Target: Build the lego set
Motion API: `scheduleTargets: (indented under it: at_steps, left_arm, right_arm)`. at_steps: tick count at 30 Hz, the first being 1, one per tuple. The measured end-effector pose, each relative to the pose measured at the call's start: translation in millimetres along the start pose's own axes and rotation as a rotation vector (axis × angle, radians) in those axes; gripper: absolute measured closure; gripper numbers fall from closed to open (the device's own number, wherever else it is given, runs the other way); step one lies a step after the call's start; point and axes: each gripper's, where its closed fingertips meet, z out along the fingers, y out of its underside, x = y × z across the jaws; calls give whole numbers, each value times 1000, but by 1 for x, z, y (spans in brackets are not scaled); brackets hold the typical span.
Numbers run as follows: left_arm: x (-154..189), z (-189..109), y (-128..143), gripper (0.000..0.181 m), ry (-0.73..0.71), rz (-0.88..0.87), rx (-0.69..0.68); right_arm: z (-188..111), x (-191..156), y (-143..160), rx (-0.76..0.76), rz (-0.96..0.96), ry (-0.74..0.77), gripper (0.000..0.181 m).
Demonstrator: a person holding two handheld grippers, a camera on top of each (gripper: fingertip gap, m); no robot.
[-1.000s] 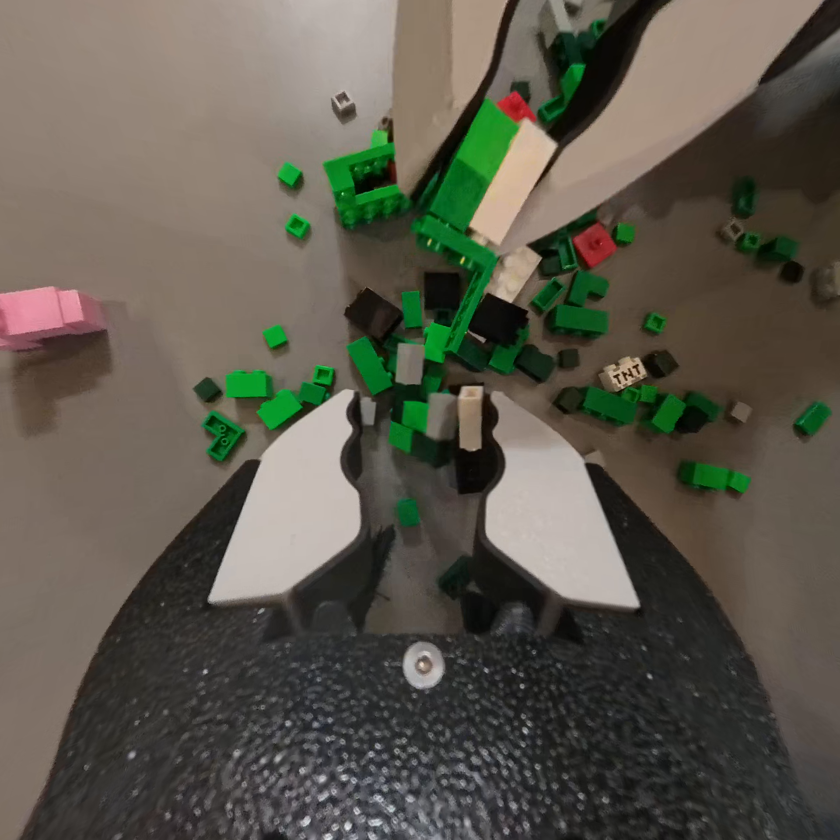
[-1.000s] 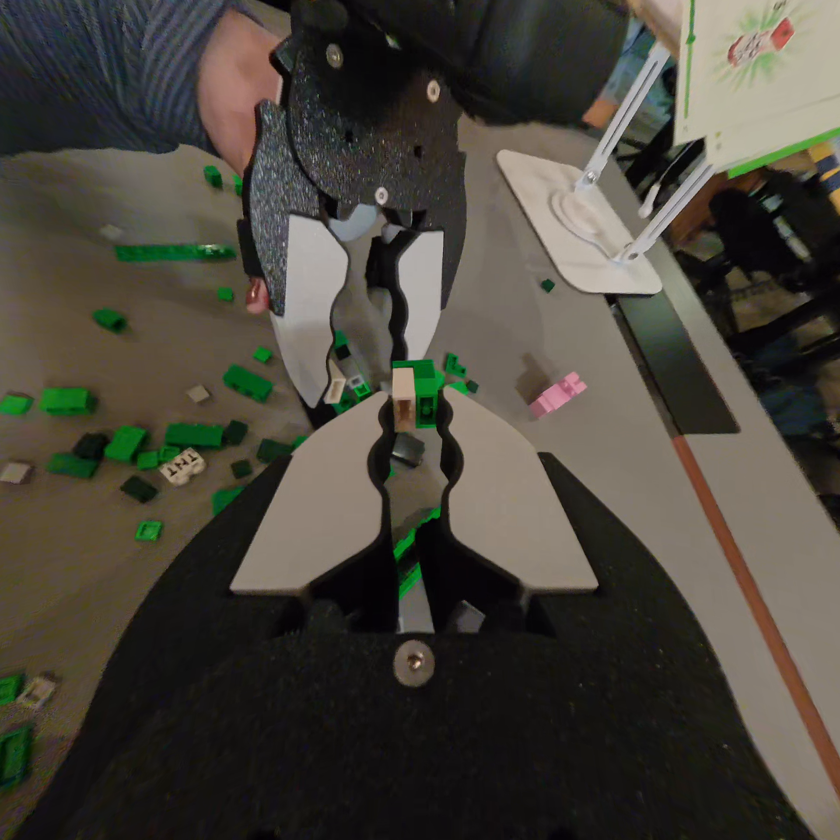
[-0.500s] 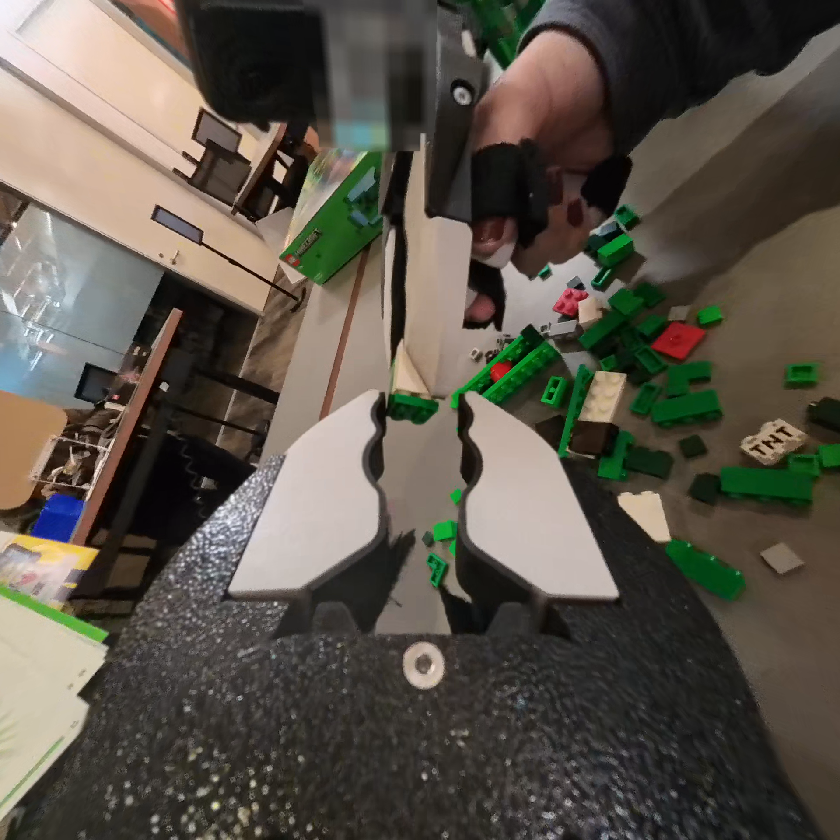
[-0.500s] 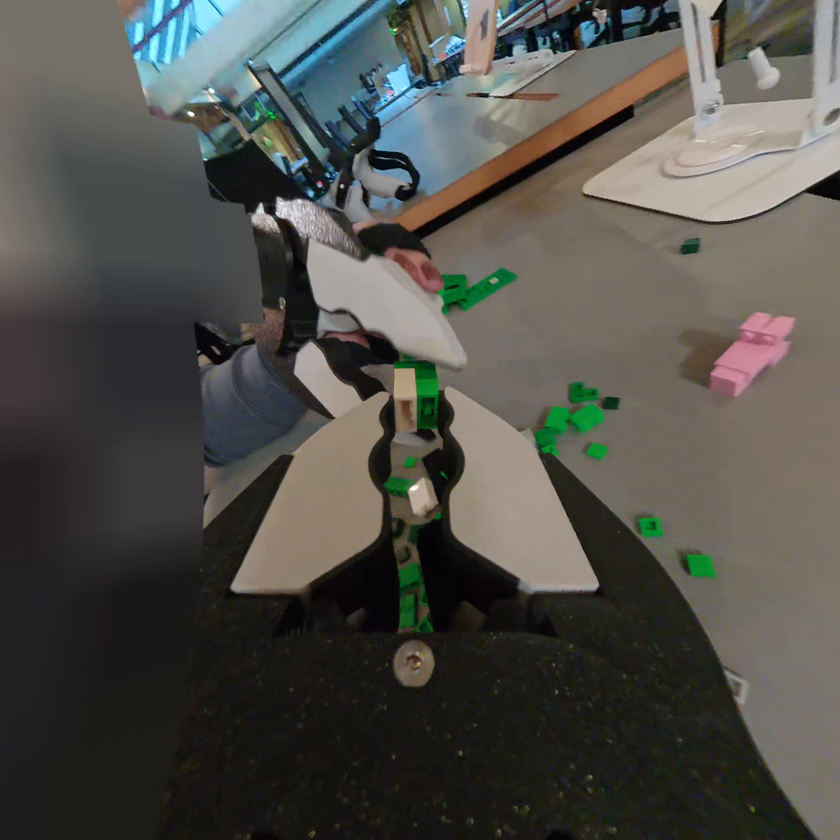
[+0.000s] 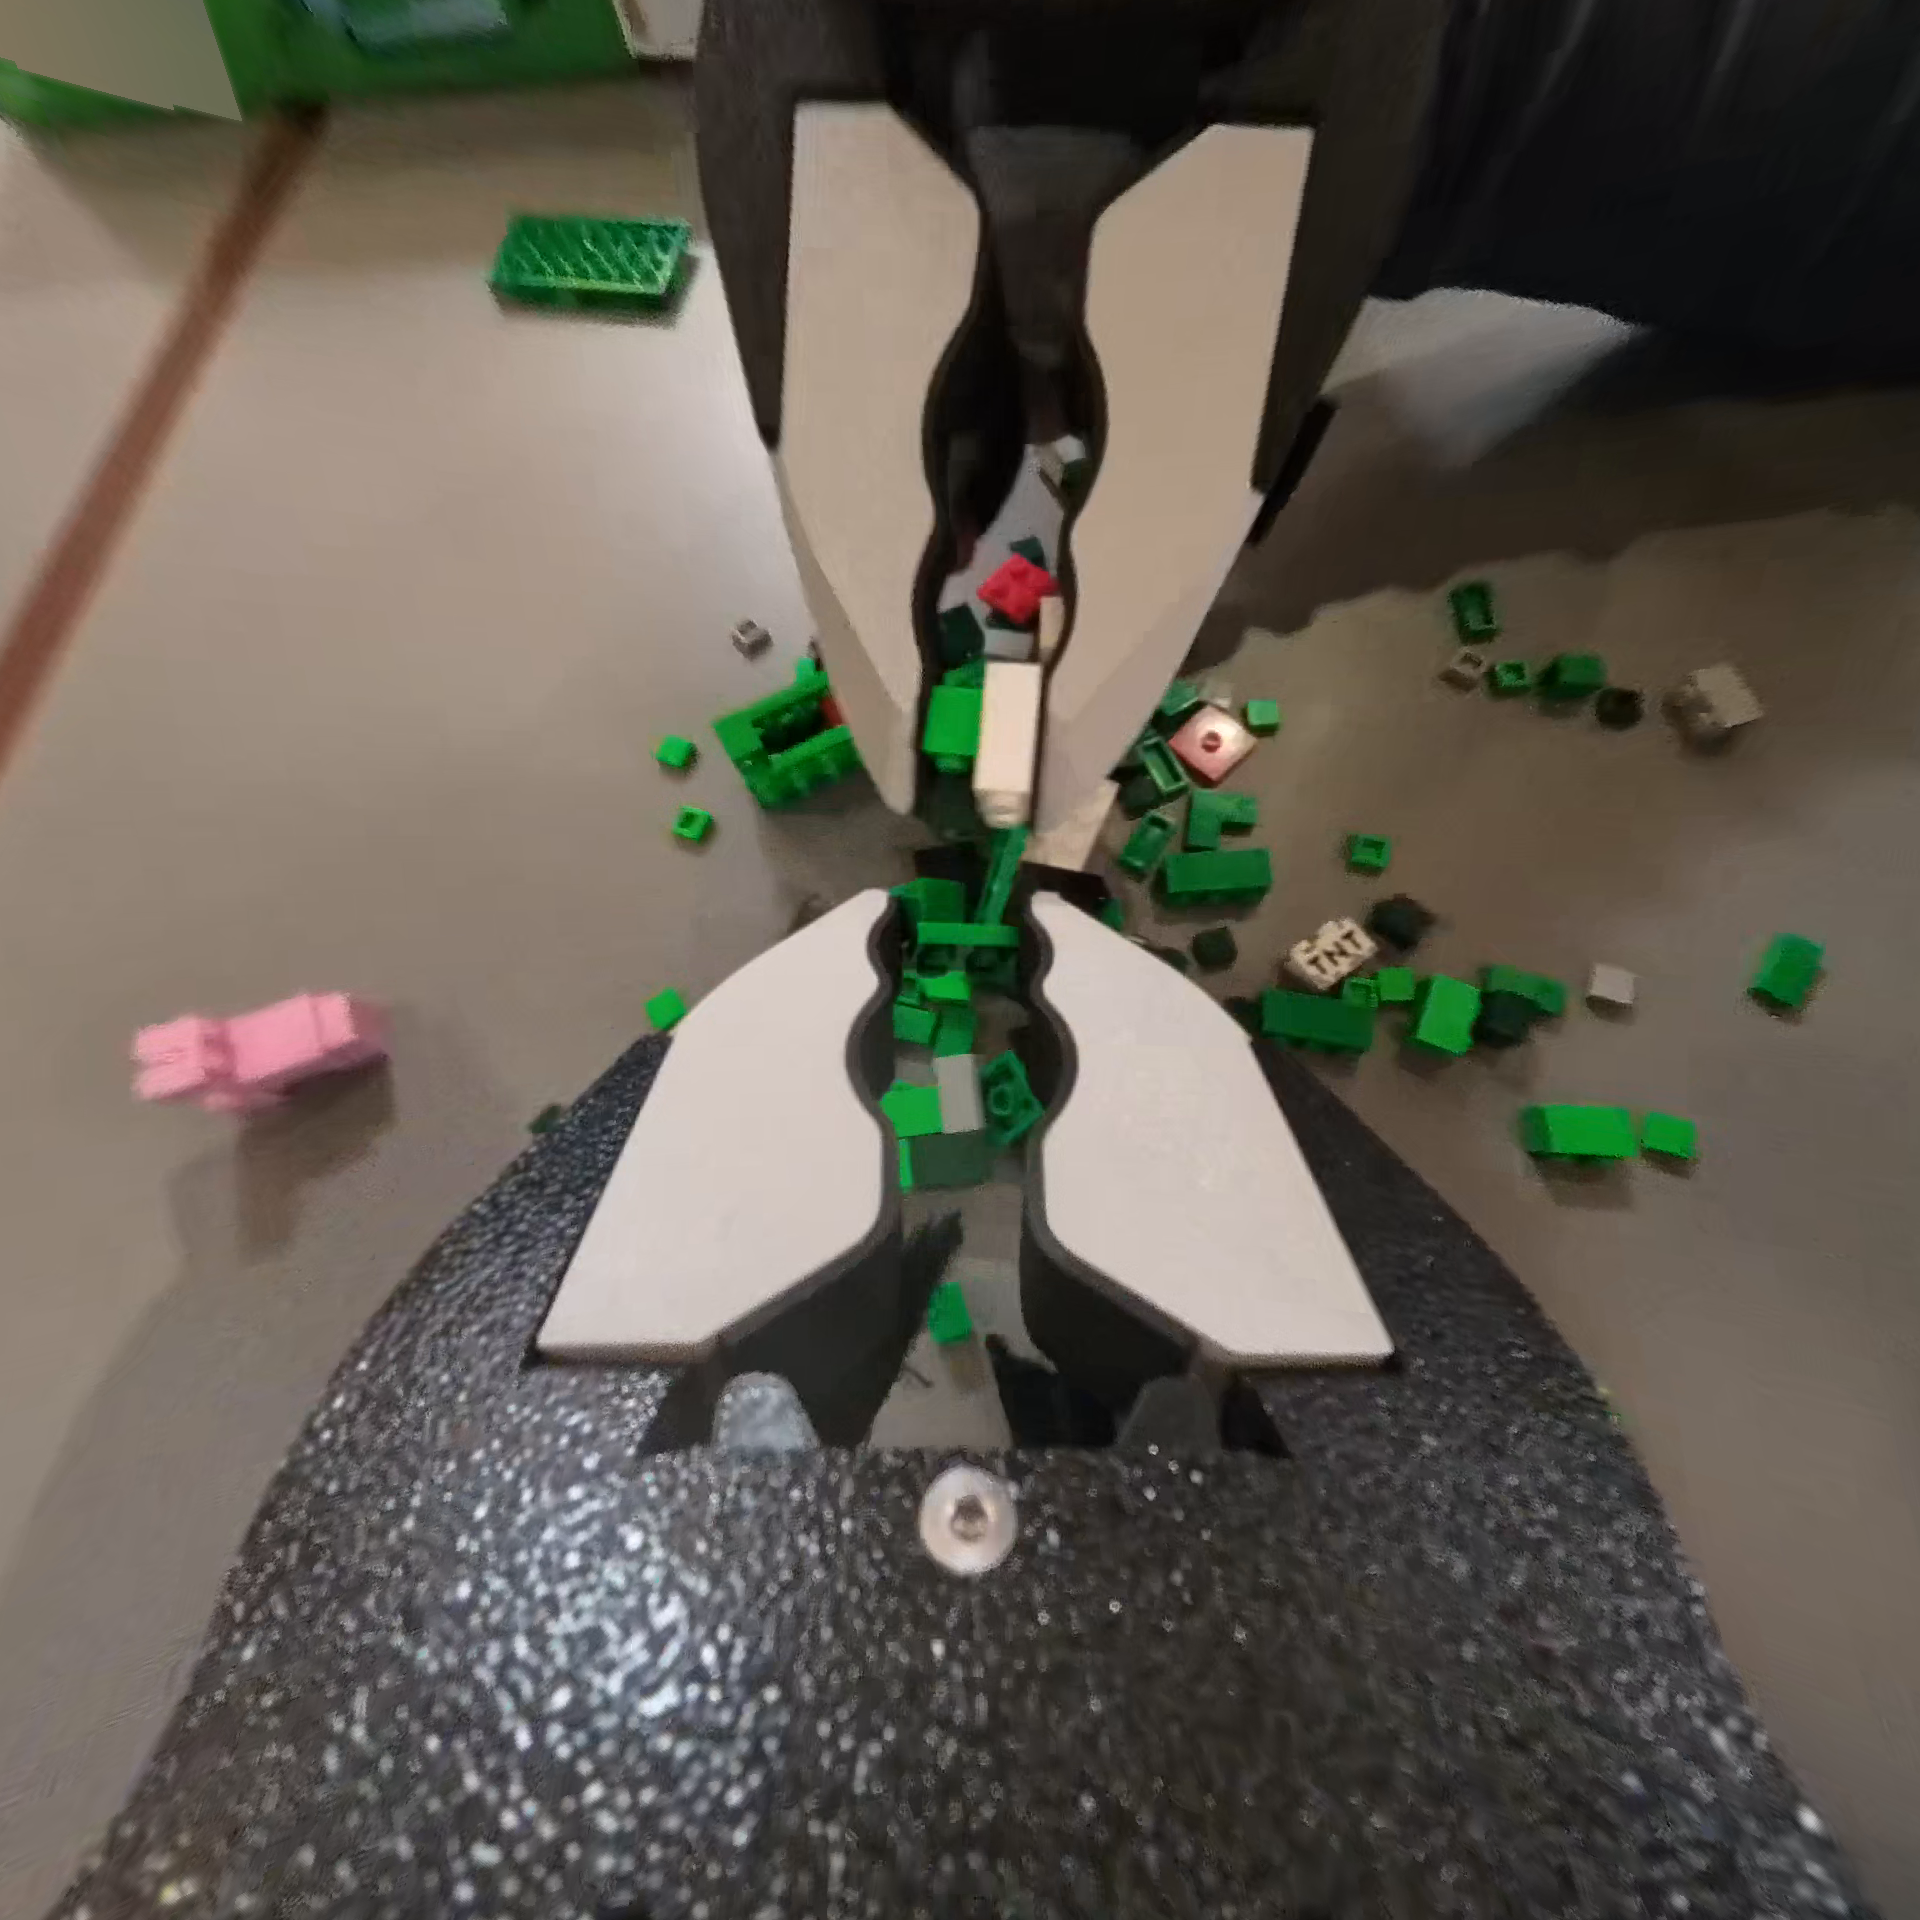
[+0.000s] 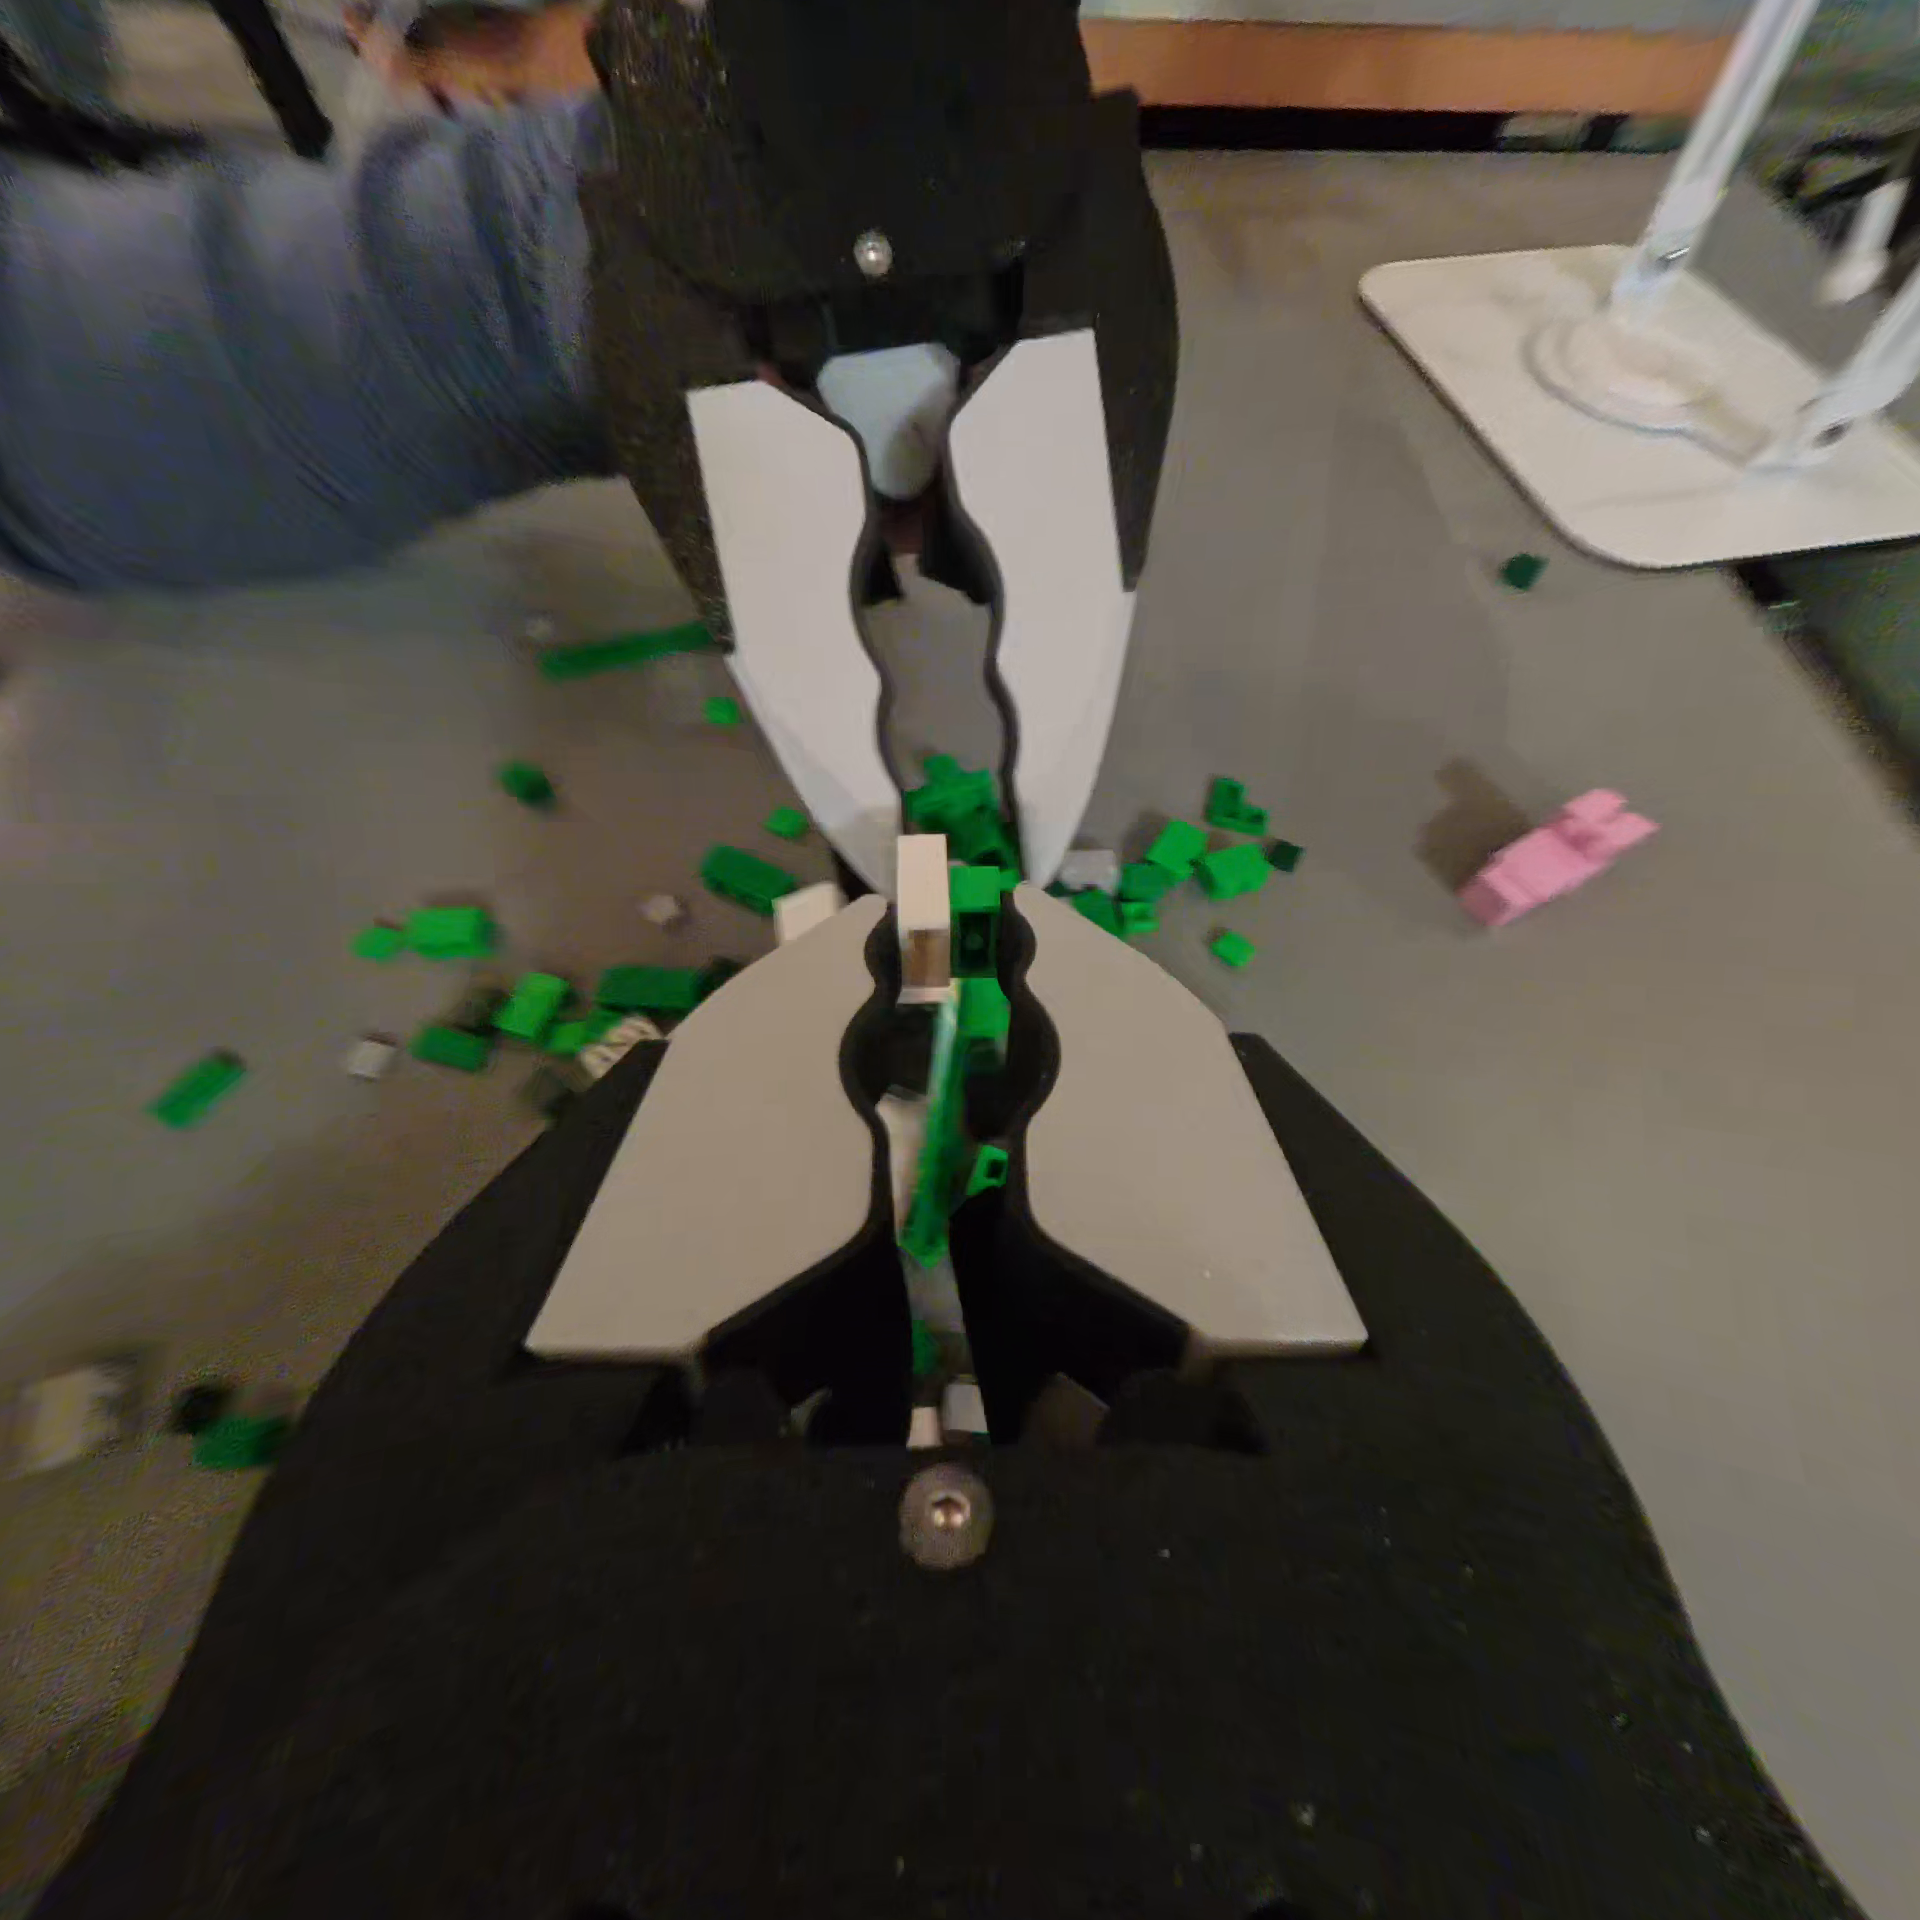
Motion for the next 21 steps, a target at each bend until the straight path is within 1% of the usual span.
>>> scheduleTargets:
  at_steps: [3,5,6,11,14,15,16,17,21]
  left_arm:
    - [1,4,3,155,45,-78,4]
    - [-1,3,4,144,37,-103,7]
    - [0,3,0,141,56,-129,29]
    - [7,-12,-32,142,235,-318,284]
    - [8,-19,-42,135,343,-441,378]
    - [9,-21,-46,136,379,-467,412]
    - [13,-27,-52,144,438,-475,462]
    - [17,-32,-57,160,485,-476,504]
    - [21,-39,-55,162,507,-452,503]
  right_arm:
    - [0,6,1,-29,-169,105,165]
    - [0,9,-1,-35,-262,158,165]
    - [-1,11,-3,-32,-307,189,164]
    - [-6,13,-24,30,-577,361,164]
    - [-7,7,-40,83,-708,425,164]
    - [-6,3,-44,89,-741,434,164]
    - [-5,1,-47,88,-775,444,164]
    - [-4,-1,-49,81,-811,460,164]
    - [-1,-4,-56,52,-925,533,164]
